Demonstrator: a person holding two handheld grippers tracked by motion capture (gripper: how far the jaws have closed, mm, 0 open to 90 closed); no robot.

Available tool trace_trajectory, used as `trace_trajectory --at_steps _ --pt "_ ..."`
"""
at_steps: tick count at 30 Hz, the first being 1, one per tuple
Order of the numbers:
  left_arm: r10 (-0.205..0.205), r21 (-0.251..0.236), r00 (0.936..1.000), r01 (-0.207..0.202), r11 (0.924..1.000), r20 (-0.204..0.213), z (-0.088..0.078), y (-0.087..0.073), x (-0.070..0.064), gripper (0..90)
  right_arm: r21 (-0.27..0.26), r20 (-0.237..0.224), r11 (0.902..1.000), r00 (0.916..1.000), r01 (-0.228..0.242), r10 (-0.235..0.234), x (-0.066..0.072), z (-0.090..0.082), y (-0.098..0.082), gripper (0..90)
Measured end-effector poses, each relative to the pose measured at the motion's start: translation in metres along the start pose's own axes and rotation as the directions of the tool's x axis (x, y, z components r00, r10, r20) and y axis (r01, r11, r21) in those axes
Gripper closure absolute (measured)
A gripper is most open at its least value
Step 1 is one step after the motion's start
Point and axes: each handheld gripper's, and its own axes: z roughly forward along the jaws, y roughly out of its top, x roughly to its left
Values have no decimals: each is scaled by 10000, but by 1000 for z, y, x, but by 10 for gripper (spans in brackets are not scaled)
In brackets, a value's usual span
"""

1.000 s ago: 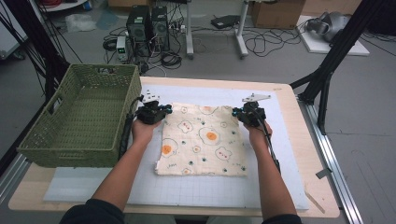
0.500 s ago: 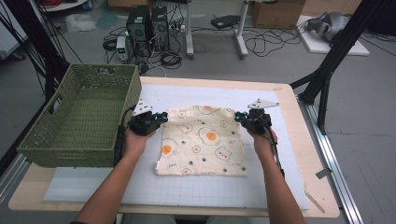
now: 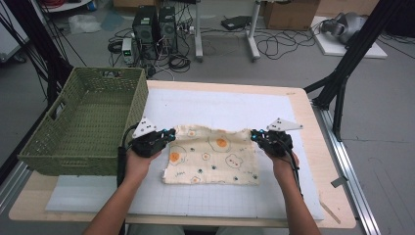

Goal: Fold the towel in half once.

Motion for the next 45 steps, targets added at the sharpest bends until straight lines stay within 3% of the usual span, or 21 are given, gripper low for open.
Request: trace_trajectory --at_steps 10,19,27,30,32,34,38,42,45 --pt "234 66 9991 -236 9997 345 -22 -22 -17 867 13 -171 9999 9997 160 -160 23 -26 -27 864" --pt "278 402 9978 -302 9987 599 -35 -44 -27 867 431 -540 9986 9982 293 -270 32 -29 -45 864" --pt "378 741 9959 -440 9963 824 -37 -53 -30 864 906 -768 9931 9948 743 -674 41 -33 -53 863" --pt "160 932 9971 -229 9954 741 -40 -54 -28 818 1067 -928 9902 9924 902 -804 42 -35 -57 854" --pt "-464 963 9965 397 9946 689 -43 -53 -24 632 1113 -1035 9880 9900 1074 -960 43 -36 -58 822" --pt "-627 709 9961 583 9958 625 -50 -51 -22 512 1151 -1038 9872 9897 1101 -983 44 -39 -60 736" --pt "-873 389 9955 858 9956 379 -58 -49 -15 470 1172 -837 9891 9933 888 -792 42 -48 -62 673" --pt "-1230 566 9923 1219 9909 168 -55 -45 -7 476 727 -868 9969 9960 288 -224 33 -63 -63 589" --pt "-1169 746 9931 1161 9904 63 -45 -44 -6 492 331 -673 9994 9976 -113 135 26 -73 -63 563"
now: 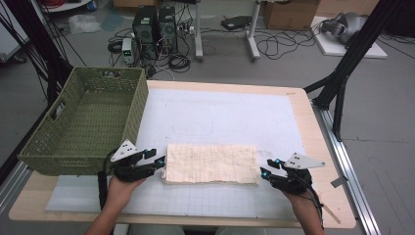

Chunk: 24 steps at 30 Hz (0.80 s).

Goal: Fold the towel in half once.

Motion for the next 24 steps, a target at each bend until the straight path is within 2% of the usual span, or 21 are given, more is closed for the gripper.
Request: trace_trajectory --at_steps 4,6,7,10,13,16,17,18,20,24 --pt "-22 303 10000 23 9995 -44 15 6 2 531 200 434 9997 9990 113 -121 -4 6 3 595" --pt "-26 451 9999 31 9990 -112 22 11 5 586 209 605 9997 9981 132 -145 -5 14 8 620" --pt "16 475 9997 -6 9989 -224 25 13 6 659 246 650 9996 9978 111 -127 -7 20 11 642" --pt "150 794 9988 -112 9968 -477 36 19 7 678 353 839 9993 9964 -120 90 -10 35 20 680" --pt "122 783 9969 -62 9969 -772 43 22 9 672 1004 946 9925 9937 -702 607 -12 56 26 664" --pt "1 874 9962 75 9961 -870 49 21 12 672 1543 826 9834 9931 -953 832 -9 70 25 668" --pt "24 926 9959 61 9957 -909 50 21 12 674 1760 831 9802 9936 -908 771 -7 73 25 778" --pt "67 959 9958 21 9954 -912 51 20 11 677 2088 965 9762 9946 -583 387 -5 75 23 868" --pt "127 898 9955 -43 9960 -939 53 21 9 675 2200 1136 9746 9934 -412 164 -4 74 21 885" --pt "387 959 9923 -274 9950 -1177 58 21 7 631 2628 1813 9647 9829 -173 -317 -3 69 22 867"
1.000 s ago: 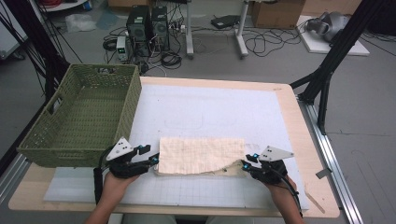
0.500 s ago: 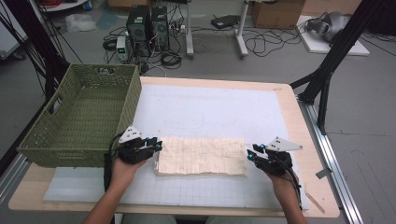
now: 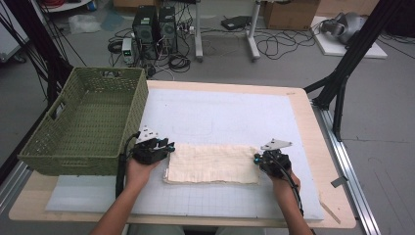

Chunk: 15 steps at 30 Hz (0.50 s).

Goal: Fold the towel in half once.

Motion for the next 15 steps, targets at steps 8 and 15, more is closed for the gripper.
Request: trace_trajectory --at_steps 8,15 --pt "419 838 9937 -333 9959 -1037 21 1 1 419 -872 540 9953 9974 -428 476 -4 -1 13 579" --pt "1228 1163 9924 -1220 9857 -4 25 3 -5 846 -578 85 9940 9956 -929 935 -10 34 22 481"
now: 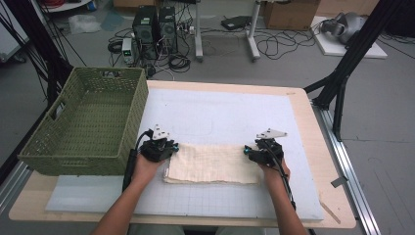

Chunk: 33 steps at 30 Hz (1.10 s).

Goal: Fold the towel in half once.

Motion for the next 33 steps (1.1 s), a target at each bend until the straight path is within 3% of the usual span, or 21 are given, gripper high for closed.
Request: trace_trajectory --at_steps 1,2,3,4,5,6,11,13,16,17,20,24,26,28,30,31,33 --pt "-353 -31 9994 353 9994 26 -1 0 2 857 -82 -141 9994 9993 -343 342 -4 1 -1 491" --pt "-758 -65 9971 758 9971 27 -1 -1 4 862 -44 -362 9977 9971 -678 676 -7 1 -3 555" --pt "-1008 -159 9949 1008 9948 -34 -2 -2 6 864 -28 -597 9970 9953 -768 765 -10 -1 -4 686" --pt "-1138 -265 9935 1135 9932 -96 -3 -3 7 868 14 -715 9977 9951 -680 680 -11 -4 -5 820" --pt "-1206 -344 9926 1202 9922 -109 -5 -3 8 869 10 -681 9990 9967 -439 439 -11 -5 -5 856" --pt "-1197 -382 9927 1190 9922 -170 -6 -3 8 870 12 -581 9999 9982 -122 123 -11 -6 -5 863" --pt "-1234 -926 9901 1169 9888 -676 -9 0 7 870 -239 276 9981 9981 565 -559 -5 -2 -1 861" --pt "-1152 -745 9907 1098 9912 -719 -6 -1 7 870 -121 497 9964 9953 843 -836 -2 1 0 844" --pt "-1132 -607 9910 1090 9922 -709 -4 -1 6 867 -132 994 9964 9916 840 -823 -3 0 -1 690" --pt "-1131 -589 9915 1093 9923 -649 -4 -2 7 863 -172 1027 9970 9920 760 -739 -6 -1 -1 688" --pt "-1304 -557 9896 1271 9903 -611 -6 -3 10 848 -762 822 9962 9960 427 -364 -13 -13 -4 675" --pt "-1335 -518 9892 1305 9901 -602 -8 -4 13 855 -1280 -168 9911 9991 367 -391 -14 -29 -8 710" --pt "-1304 -468 9894 1275 9907 -634 -7 -4 12 853 -1028 -839 9930 9942 581 -668 -9 -30 -11 711" --pt "-1279 -461 9897 1251 9911 -647 -6 -4 12 797 -698 -1010 9935 9902 900 -968 -5 -27 -15 718" --pt "-1527 -559 9856 1488 9873 -729 -8 -4 14 651 -97 -613 9930 9911 1177 -1181 -5 -23 -18 720" --pt "-1658 -629 9837 1616 9849 -689 -10 -4 15 575 -181 -525 9945 9932 1033 -1041 -6 -23 -19 724" --pt "-1614 -899 9855 1564 9836 -523 -15 -4 17 534 -171 -168 9950 9950 983 -986 -8 -26 -20 724"
